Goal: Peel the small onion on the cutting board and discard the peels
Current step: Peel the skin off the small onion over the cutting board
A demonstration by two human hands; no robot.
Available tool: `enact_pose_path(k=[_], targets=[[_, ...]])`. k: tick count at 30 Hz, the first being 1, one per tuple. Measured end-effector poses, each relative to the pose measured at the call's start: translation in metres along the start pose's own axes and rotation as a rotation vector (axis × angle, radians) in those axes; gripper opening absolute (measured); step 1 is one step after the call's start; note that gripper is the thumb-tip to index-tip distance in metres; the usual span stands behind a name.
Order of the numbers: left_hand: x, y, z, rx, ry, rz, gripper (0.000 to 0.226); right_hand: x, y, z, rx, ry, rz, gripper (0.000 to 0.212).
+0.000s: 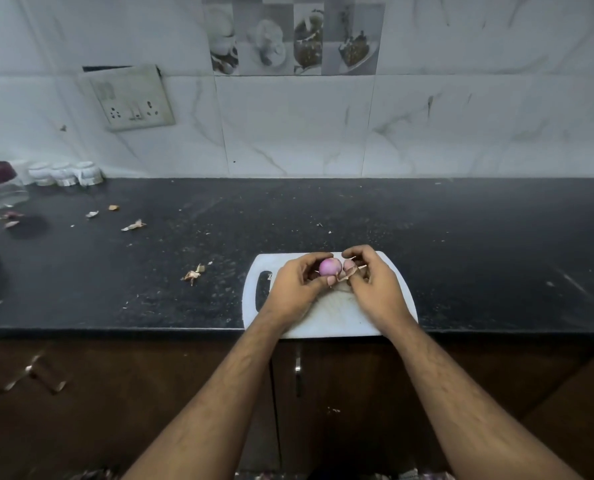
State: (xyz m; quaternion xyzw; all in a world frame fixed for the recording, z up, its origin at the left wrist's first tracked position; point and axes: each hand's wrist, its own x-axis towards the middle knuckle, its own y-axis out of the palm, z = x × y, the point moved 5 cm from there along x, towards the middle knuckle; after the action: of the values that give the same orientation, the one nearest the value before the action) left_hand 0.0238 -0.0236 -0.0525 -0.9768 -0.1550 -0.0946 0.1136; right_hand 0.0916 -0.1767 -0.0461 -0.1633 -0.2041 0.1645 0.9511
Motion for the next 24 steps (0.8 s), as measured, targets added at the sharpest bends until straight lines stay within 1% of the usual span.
enact_pose_path(k=[2, 4, 9, 11, 14, 17, 20, 24], targets=[[-0.001, 0.0, -0.002, 0.079, 0.019, 0.001, 0.043, -0.002, 0.001, 0.004, 0.045, -0.036, 0.027, 0.011], [-0.002, 0.0, -0.002, 0.127, 0.032, -0.012, 0.045, -0.002, 0.001, 0.003, 0.102, -0.026, 0.048, 0.011], [0.002, -0.001, 0.003, 0.107, 0.008, -0.004, 0.052, -0.001, 0.002, -0.002, 0.204, 0.038, 0.054, 0.01], [0.003, 0.0, 0.007, 0.076, -0.01, 0.005, 0.048, 0.0, 0.002, -0.006, 0.168, 0.041, 0.037, 0.006], [0.006, -0.001, 0.01, 0.072, -0.025, -0.024, 0.039, 0.001, 0.002, -0.007, 0.07, 0.054, 0.025, 0.006], [0.006, 0.0, 0.009, 0.119, -0.029, -0.043, 0.037, 0.001, 0.002, -0.007, -0.005, 0.061, 0.007, 0.004], [0.004, 0.001, 0.007, 0.186, -0.011, -0.046, 0.037, 0.0, 0.001, -0.004, -0.021, 0.067, -0.002, 0.002], [0.003, 0.001, 0.004, 0.231, 0.008, -0.043, 0.039, -0.002, 0.0, 0.004, -0.058, 0.03, 0.002, 0.013]])
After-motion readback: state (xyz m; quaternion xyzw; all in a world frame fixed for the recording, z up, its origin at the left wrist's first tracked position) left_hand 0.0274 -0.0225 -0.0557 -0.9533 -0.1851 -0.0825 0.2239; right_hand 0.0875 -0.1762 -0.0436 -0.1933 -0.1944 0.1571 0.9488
